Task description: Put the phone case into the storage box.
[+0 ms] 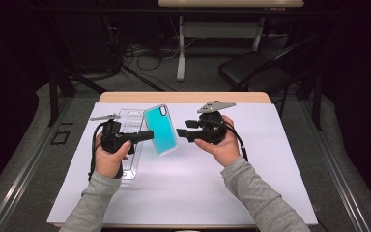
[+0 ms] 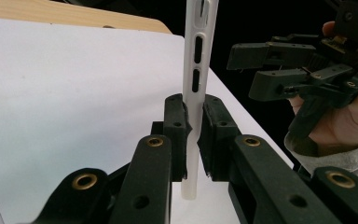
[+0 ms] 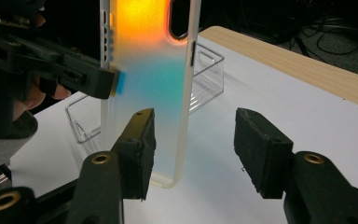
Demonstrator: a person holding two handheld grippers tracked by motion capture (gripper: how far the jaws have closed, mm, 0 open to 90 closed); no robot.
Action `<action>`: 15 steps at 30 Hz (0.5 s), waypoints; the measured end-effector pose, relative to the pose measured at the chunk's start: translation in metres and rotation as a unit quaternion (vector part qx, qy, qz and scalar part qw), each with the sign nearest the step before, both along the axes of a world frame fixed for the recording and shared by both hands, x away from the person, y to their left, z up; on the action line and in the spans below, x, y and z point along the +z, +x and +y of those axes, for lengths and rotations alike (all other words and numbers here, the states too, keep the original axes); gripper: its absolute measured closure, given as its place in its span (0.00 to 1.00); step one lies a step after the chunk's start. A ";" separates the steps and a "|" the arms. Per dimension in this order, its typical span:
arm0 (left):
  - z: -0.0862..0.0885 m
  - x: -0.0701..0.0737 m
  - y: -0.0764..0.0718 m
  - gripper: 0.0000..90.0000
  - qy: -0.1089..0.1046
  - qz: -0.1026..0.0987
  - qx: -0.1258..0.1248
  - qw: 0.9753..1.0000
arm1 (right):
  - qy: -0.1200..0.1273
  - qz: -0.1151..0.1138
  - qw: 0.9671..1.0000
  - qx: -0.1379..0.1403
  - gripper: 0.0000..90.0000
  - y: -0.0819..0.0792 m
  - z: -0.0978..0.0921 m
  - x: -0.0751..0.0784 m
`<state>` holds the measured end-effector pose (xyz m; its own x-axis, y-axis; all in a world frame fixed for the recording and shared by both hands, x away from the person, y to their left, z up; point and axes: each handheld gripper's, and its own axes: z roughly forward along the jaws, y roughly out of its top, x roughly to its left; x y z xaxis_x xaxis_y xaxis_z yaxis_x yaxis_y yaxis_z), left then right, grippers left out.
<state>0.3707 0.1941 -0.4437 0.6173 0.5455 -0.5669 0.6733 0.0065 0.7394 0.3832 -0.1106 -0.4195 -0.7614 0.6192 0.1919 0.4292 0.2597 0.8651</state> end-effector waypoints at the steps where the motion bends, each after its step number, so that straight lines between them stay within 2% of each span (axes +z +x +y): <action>1: -0.001 0.000 -0.001 0.91 -0.001 0.000 0.000 1.000 | 0.000 -0.002 1.000 0.002 0.54 -0.001 -0.001 0.000; 15: -0.004 0.001 -0.003 0.91 0.006 -0.016 -0.026 1.000 | 0.035 0.002 0.999 0.023 0.56 -0.013 -0.012 -0.002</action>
